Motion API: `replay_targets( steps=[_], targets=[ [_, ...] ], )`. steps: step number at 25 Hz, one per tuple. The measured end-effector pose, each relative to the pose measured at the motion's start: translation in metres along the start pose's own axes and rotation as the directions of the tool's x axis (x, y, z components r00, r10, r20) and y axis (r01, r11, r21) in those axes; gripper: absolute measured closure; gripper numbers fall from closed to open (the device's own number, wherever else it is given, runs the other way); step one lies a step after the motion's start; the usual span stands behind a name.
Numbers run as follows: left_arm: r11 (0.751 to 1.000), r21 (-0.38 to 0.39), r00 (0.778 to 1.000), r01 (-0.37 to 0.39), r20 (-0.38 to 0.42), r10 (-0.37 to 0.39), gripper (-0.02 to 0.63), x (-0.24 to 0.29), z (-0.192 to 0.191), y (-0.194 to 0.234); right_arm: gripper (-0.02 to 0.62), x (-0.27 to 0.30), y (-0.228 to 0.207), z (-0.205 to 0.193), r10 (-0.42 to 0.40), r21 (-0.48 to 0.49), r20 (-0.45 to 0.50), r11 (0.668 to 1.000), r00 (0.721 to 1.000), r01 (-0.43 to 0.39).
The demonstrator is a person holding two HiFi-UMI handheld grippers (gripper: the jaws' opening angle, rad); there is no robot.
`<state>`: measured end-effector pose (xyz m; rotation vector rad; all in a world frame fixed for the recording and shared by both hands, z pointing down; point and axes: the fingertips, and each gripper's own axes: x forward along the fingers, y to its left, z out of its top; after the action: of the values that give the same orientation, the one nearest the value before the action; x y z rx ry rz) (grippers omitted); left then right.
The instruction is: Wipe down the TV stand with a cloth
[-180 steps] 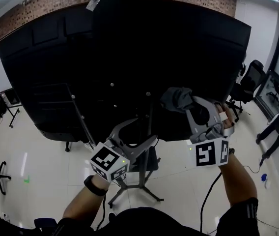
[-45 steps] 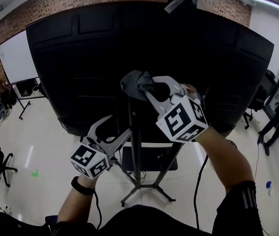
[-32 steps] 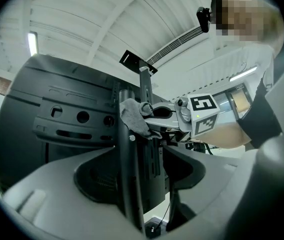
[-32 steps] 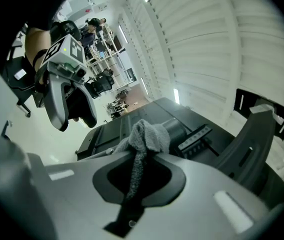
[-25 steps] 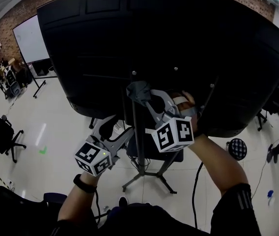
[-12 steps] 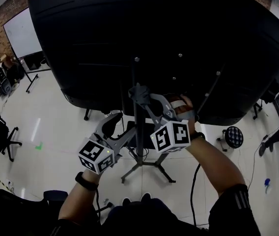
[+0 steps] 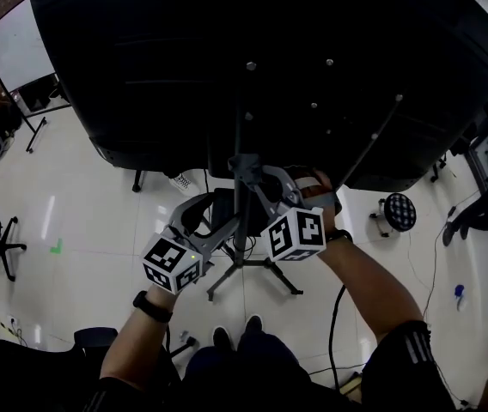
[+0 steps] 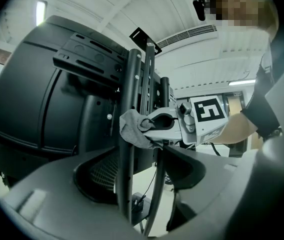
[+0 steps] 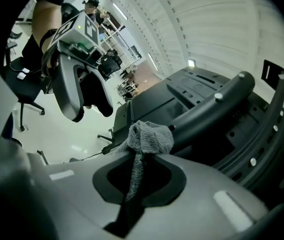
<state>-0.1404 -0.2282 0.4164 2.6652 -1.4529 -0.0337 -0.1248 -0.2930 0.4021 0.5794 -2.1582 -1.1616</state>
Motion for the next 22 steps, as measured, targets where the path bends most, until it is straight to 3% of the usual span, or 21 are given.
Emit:
replay_targets(
  steps=[11,17,22],
  targets=[
    [0.997,-0.067,0.992,0.024,-0.124,-0.032,0.307,0.006,-0.102,0.018,0.580,0.034,0.096,-0.043,0.110,0.125,-0.088,0.987,0.990,-0.098],
    [0.992,-0.128,0.979,0.024,-0.196,-0.049,0.303,0.006,-0.173,0.022,0.580,0.053,0.163,-0.075,0.210,0.207,-0.132,0.961,0.969,-0.181],
    [0.990,-0.134,0.974,0.044,-0.214,-0.072,0.295,0.017,-0.222,0.030,0.580,0.073,0.212,-0.108,0.265,0.255,-0.171,0.942,0.949,-0.217]
  ],
)
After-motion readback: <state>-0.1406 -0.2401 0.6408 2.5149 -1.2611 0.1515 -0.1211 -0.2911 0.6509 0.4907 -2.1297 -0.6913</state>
